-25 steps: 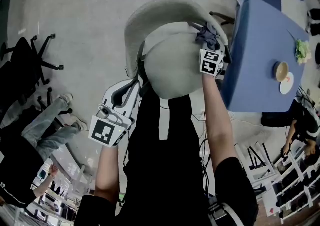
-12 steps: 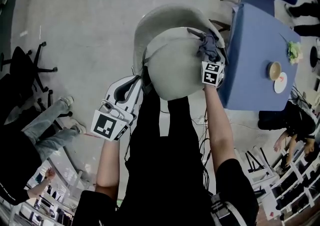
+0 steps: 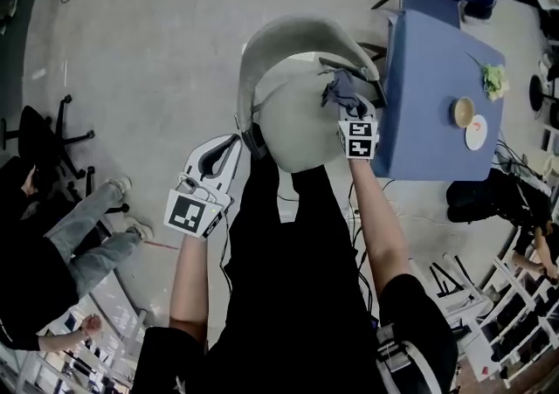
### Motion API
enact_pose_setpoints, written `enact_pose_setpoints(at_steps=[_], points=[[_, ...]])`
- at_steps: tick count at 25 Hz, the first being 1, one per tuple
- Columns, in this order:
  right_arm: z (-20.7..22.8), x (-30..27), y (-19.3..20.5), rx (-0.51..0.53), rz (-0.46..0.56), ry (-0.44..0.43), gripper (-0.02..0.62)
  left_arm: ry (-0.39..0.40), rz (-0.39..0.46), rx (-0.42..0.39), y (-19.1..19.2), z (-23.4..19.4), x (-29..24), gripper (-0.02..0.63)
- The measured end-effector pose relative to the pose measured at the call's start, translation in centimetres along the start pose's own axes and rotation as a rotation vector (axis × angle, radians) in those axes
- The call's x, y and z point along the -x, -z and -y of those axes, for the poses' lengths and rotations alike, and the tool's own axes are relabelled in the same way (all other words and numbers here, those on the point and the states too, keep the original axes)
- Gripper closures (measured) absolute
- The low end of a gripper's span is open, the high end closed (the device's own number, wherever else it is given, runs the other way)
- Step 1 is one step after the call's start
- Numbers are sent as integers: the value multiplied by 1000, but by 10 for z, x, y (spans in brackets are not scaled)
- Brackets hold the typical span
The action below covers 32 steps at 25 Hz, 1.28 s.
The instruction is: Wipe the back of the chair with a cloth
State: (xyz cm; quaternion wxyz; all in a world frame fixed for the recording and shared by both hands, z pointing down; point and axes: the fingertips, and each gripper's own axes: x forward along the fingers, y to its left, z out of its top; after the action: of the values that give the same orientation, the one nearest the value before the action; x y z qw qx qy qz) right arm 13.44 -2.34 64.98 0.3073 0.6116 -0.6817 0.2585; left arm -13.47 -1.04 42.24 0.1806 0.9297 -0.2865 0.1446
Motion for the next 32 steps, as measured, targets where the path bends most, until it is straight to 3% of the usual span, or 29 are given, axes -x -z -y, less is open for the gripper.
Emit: enact_pose_setpoints(at_steps=[17, 32], points=[[-70, 142, -86, 136, 144, -240, 482, -128, 84, -15, -39, 12, 70, 580], [-52, 227, -123, 208, 256, -348, 482, -167, 141, -27, -65, 66, 57, 580]])
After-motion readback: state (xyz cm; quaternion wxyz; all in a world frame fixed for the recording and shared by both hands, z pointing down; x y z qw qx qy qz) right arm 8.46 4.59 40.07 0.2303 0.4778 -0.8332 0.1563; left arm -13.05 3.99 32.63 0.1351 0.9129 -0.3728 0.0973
